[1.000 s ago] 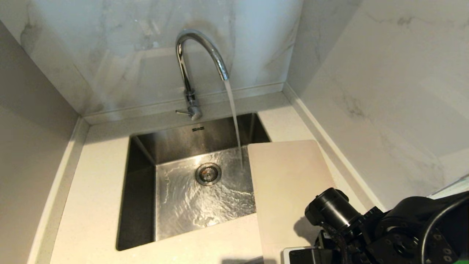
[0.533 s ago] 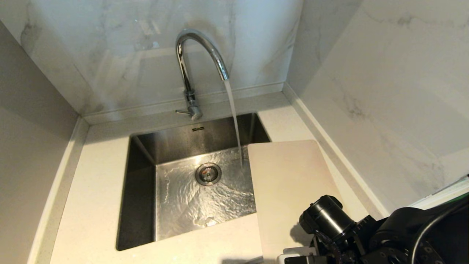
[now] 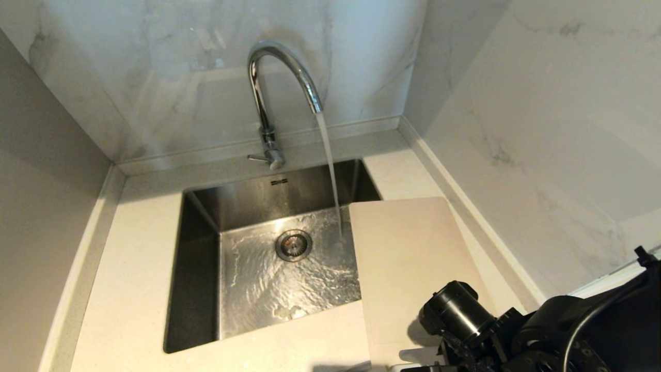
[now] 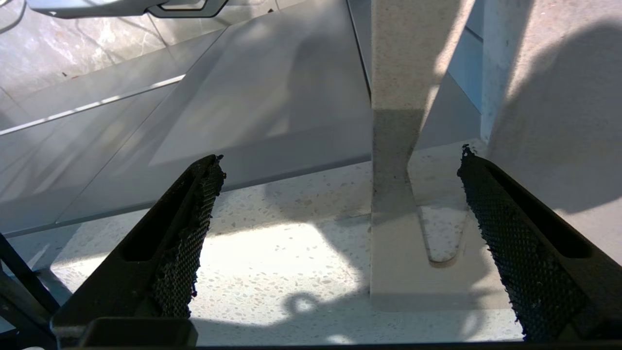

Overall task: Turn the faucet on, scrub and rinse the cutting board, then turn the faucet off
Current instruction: Pick up the cutting board

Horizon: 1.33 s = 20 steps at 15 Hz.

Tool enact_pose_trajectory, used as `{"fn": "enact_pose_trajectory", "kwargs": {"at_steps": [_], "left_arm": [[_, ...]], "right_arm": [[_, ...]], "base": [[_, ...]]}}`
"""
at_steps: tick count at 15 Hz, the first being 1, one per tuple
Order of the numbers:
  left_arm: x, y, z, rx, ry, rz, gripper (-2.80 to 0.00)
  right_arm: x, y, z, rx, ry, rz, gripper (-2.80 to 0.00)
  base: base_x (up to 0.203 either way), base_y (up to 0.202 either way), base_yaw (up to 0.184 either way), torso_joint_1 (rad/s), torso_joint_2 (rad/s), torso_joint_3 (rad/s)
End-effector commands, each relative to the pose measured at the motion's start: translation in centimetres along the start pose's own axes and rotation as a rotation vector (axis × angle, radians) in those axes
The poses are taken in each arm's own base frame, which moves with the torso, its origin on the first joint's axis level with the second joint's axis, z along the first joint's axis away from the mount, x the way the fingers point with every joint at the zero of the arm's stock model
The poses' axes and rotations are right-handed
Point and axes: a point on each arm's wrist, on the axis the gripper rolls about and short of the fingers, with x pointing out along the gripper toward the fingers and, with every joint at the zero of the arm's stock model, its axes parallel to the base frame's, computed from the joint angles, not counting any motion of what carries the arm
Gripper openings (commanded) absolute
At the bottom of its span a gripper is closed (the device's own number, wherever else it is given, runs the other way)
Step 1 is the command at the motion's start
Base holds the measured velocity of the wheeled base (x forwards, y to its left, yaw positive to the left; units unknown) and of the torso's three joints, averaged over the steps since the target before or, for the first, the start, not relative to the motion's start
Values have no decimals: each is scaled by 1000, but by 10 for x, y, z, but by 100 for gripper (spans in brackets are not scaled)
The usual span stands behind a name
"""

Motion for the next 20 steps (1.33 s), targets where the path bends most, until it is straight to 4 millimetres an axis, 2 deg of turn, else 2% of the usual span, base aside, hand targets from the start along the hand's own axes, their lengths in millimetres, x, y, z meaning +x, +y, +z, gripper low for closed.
{"fn": "enact_pose_trajectory", "kwargs": {"at_steps": [1,3,12,20], "left_arm": [[0,0,-1,-1,2,1,-280],[0,0,-1,-1,2,1,-280],[0,0,-1,-1,2,1,-280],[0,0,-1,-1,4,0,-280]], "right_arm": [[5,1,1,-8,6,8,0],[12,1,2,-7,4,4,0],[20,1,3,-9,13,18,0],[41,4,5,-10,20,28,0]], "base": [[0,0,0,0,0,0],[0,0,0,0,0,0],[0,0,0,0,0,0],[0,0,0,0,0,0]]}}
